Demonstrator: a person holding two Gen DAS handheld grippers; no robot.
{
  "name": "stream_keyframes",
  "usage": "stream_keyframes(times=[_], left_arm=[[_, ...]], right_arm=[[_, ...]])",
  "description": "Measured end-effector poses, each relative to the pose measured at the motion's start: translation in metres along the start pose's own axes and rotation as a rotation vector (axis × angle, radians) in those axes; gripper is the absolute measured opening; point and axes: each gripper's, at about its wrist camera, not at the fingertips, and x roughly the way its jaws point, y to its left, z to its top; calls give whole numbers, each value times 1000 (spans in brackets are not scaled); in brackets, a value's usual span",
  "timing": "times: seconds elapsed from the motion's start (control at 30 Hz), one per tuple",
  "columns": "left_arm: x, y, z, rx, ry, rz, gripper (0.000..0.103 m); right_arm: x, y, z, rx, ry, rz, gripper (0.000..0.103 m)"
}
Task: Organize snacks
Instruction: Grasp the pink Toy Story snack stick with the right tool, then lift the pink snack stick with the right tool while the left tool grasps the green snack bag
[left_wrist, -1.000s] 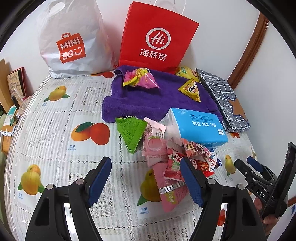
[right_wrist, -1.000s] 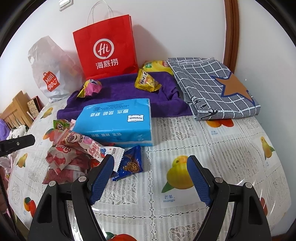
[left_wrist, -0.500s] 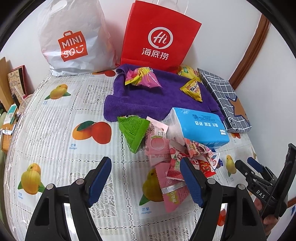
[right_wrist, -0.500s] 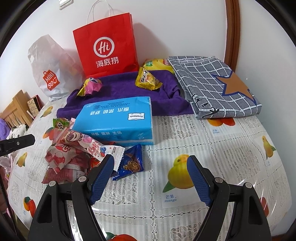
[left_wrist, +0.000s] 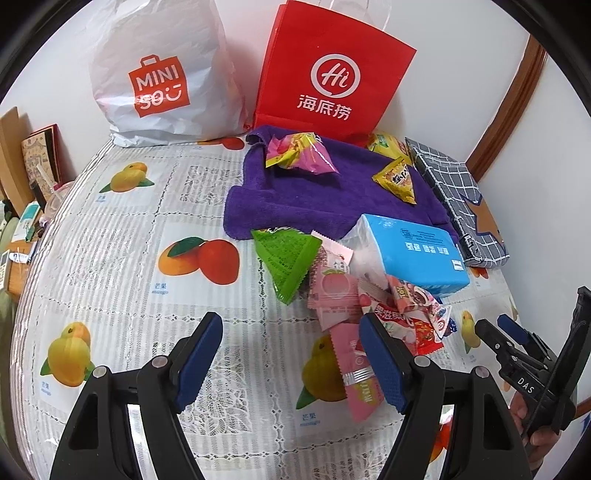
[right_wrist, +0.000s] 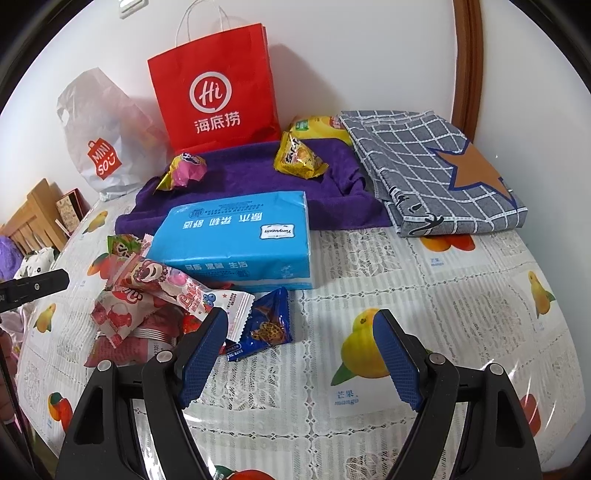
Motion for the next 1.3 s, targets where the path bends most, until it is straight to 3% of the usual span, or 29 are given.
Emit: stream_keyframes(times=[0.4, 0.67, 0.77, 0.83, 0.9, 1.1, 1.3], left_arm=[[3, 15, 5, -10, 4, 28, 74], [8, 32, 4, -25, 22, 45, 74], [10, 33, 4, -26, 29, 45, 74], [11, 33, 4, -24, 31, 43, 74], [12, 32, 5, -21, 32, 39, 74], [12, 25, 8, -7, 29, 31, 74], [21, 12, 15, -4, 30, 11, 74]], right_arm=[[19, 53, 8, -149, -14, 151, 81], [46, 80, 11, -257, 25, 158, 76], [51, 88, 10, -322, 37, 153, 61], [50, 91, 9, -362, 27, 126, 32], [49, 90, 8, -378, 50, 138, 14], [23, 67, 11, -285, 10, 154, 5], [-3, 26, 7, -181, 48, 86, 5]])
